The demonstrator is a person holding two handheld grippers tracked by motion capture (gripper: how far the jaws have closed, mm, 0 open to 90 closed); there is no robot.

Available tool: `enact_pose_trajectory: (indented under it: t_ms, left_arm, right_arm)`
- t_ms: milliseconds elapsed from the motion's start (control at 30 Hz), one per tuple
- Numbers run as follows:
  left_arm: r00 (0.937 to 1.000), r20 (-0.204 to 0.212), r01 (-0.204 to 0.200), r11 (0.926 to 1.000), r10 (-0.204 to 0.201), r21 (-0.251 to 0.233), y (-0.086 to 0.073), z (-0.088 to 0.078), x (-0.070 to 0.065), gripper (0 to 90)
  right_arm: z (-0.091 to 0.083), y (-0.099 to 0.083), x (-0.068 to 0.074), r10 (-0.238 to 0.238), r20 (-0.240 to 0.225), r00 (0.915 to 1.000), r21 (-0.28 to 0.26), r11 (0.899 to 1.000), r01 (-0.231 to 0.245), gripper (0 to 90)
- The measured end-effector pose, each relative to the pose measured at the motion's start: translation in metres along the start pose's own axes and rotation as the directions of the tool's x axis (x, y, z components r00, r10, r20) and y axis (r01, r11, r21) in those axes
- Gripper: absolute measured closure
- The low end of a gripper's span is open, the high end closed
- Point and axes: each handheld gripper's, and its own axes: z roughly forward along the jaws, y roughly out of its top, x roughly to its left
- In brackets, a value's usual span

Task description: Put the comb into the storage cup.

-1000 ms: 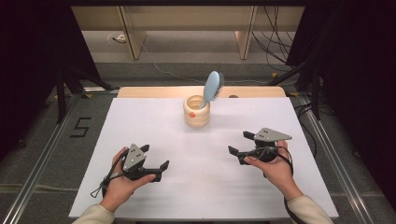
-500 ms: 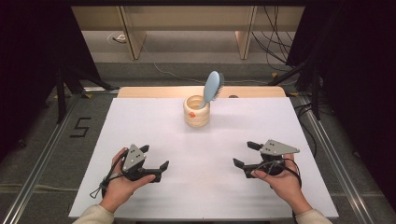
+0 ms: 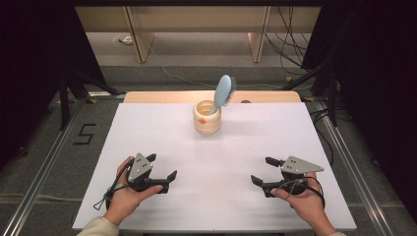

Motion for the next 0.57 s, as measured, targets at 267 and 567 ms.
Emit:
enact_pose_trajectory:
  t_ms: [267, 567]
  left_arm:
    - [1.0000, 0.002, -0.001, 1.0000, 0.001, 0.005, -0.0010, 0.0018, -0.0010, 7.6]
    - [0.9999, 0.012, 0.005, 0.9999, -0.005, 0.009, -0.0017, 0.0034, -0.0012, 7.6]
  right_arm:
    - [-0.0064, -0.0051, 0.0015, -0.004, -0.005, 1.0000, -0.029, 1.000, 0.004, 16.2]
    - [-0.0053, -0.0072, -0.0004, 0.012, 0.000, 0.9999, -0.039, 0.999, -0.012, 16.0]
